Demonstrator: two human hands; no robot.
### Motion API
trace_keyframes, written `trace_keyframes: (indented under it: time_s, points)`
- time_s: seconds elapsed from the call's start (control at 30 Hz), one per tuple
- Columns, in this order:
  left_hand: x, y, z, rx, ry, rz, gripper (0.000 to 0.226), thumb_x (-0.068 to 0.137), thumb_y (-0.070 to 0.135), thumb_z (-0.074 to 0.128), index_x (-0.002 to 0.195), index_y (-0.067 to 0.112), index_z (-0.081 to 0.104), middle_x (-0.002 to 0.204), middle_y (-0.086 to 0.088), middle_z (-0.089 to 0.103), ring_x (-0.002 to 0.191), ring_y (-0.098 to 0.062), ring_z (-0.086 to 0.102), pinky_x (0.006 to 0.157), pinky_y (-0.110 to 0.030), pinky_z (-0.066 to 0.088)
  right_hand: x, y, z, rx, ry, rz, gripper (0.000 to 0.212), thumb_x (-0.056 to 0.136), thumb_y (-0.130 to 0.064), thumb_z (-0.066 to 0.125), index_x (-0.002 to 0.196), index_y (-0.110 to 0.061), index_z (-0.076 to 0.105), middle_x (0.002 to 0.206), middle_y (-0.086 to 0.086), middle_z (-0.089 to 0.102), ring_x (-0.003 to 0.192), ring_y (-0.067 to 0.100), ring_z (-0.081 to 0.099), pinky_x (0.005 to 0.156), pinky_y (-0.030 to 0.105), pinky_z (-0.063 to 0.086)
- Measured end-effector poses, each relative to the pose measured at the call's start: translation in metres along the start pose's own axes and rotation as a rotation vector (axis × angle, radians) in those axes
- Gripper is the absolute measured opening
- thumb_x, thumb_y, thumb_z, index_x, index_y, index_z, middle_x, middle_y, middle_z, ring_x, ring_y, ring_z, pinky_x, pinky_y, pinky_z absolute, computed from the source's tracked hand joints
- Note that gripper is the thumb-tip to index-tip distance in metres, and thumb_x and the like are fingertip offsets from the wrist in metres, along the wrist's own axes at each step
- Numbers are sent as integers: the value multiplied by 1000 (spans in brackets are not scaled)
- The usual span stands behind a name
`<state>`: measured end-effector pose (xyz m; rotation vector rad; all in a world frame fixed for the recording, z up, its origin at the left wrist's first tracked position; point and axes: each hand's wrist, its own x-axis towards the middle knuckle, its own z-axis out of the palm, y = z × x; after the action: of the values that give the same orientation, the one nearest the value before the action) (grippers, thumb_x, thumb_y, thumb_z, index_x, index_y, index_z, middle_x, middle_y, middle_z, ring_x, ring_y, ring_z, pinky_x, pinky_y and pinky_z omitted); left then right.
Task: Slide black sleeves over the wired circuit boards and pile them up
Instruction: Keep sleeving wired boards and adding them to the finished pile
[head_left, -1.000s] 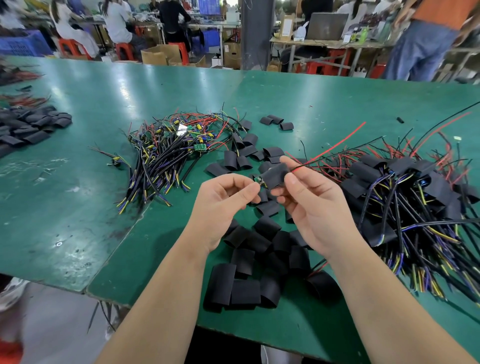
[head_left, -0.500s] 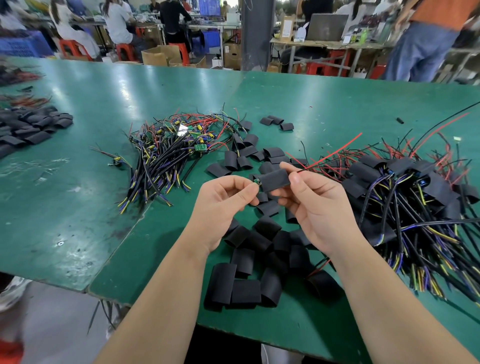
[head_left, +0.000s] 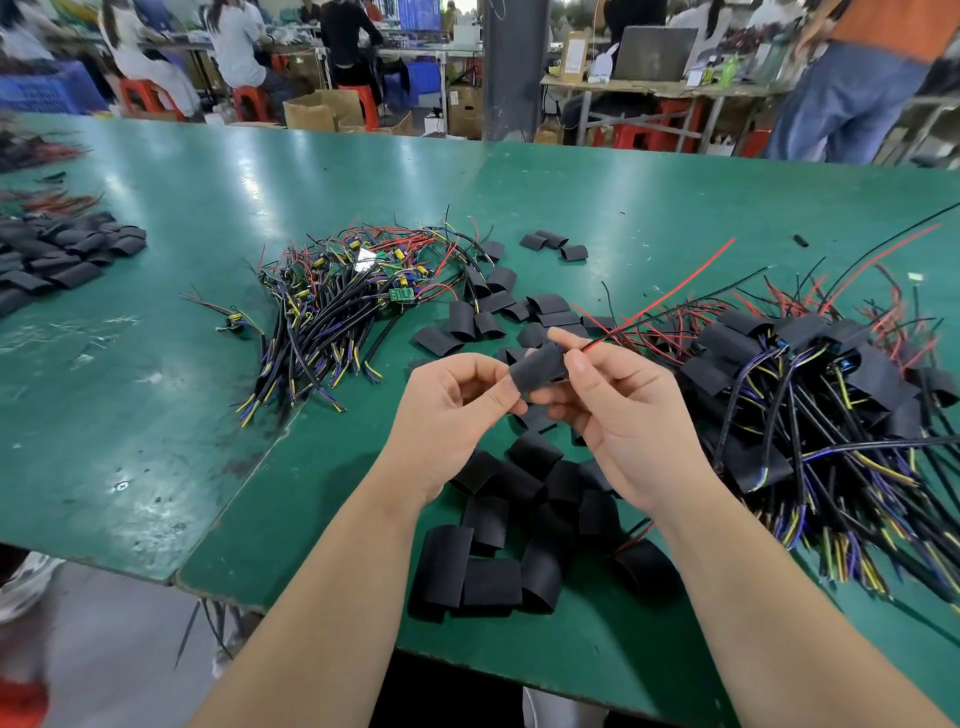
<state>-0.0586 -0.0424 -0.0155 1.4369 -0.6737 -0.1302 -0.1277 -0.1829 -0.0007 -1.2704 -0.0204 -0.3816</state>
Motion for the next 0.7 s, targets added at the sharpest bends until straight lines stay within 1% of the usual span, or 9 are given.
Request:
trace_keyframes:
  time_s: [0.07, 0.17, 0.23, 0.3, 0.4, 0.5, 0.53, 0.63, 0.7]
  points:
    - [0, -1, 2, 33, 40, 27, 15, 86, 1, 64, 79, 14, 65, 63, 10, 68, 59, 3, 58, 60, -8, 44, 1, 2, 0, 40, 9, 11, 25, 97, -6, 47, 98, -16, 69, 87, -1, 74, 69, 13, 68, 64, 21, 53]
    - [2, -4, 3, 68, 126, 56, 18, 83, 2, 70, 78, 19, 67, 66, 11, 68, 63, -1, 61, 62, -12, 46, 3, 4, -1, 126, 33, 46, 17, 90, -14, 53, 100, -12, 67, 87, 4, 73, 69, 16, 68, 63, 22, 53]
    - [3, -5, 2, 63, 173, 57, 19, 80, 4, 73, 81, 22, 66, 71, 11, 68, 66, -5, 61, 66, -17, 49, 4, 5, -2, 155, 44, 63, 21, 83, -18, 58, 100, -13, 67, 83, 3, 72, 68, 16, 68, 62, 22, 53]
    - [4, -6, 1, 73, 172, 47, 21, 80, 7, 72, 90, 24, 67, 76, 11, 68, 71, -9, 60, 71, -23, 51, 4, 6, -3, 149, 60, 50, 25, 75, -16, 64, 100, -13, 68, 76, 2, 70, 69, 17, 69, 62, 21, 52]
    - [2, -4, 2, 105, 133, 50, 28, 85, 6, 68, 102, 28, 68, 79, 13, 69, 74, -5, 62, 73, -22, 49, 5, 7, -3, 134, 70, 28, 31, 71, -9, 68, 102, -11, 66, 70, 1, 68, 70, 19, 70, 61, 21, 51]
    - [-1, -1, 3, 85, 147, 63, 27, 84, 15, 66, 104, 33, 69, 79, 11, 70, 76, -4, 63, 75, -27, 50, 6, 8, -5, 158, 97, 33, 28, 70, -8, 68, 97, -9, 64, 70, 2, 69, 69, 20, 70, 59, 21, 51]
    - [-1, 0, 3, 82, 153, 71, 27, 83, 15, 67, 104, 32, 70, 80, 11, 71, 76, -4, 63, 75, -26, 51, 6, 8, -5, 168, 108, 38, 26, 69, -7, 69, 94, -8, 64, 70, 4, 69, 68, 21, 70, 58, 21, 51]
    - [-1, 0, 5, 62, 159, 83, 28, 82, 6, 72, 103, 25, 72, 85, 11, 74, 79, -3, 66, 77, -17, 49, 6, 8, -6, 164, 127, 50, 21, 69, -8, 70, 88, -8, 62, 71, 5, 71, 67, 20, 71, 57, 21, 51]
    - [-1, 0, 6, 61, 170, 75, 29, 80, 4, 73, 102, 24, 72, 87, 12, 74, 80, -2, 67, 76, -14, 49, 7, 8, -6, 149, 130, 46, 19, 68, -9, 70, 85, -9, 63, 72, 6, 71, 67, 20, 71, 58, 22, 52]
